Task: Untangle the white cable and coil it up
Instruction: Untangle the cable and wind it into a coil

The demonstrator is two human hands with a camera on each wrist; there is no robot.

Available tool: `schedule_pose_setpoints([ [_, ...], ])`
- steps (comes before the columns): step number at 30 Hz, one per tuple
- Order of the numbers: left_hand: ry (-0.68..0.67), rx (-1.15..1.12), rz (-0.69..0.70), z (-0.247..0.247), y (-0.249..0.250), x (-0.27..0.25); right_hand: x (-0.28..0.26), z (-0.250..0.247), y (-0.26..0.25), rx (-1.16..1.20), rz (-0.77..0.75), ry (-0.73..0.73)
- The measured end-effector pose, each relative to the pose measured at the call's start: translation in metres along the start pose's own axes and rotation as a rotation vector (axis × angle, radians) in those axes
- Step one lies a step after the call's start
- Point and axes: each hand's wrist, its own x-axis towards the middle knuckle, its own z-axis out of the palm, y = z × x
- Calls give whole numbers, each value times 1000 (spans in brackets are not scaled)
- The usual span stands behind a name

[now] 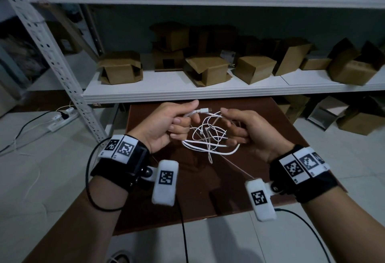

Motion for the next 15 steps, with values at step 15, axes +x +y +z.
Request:
schedule_pose_setpoints([
  [15, 138, 245, 21, 4, -9, 8, 6, 7, 12, -258, -56, 10],
])
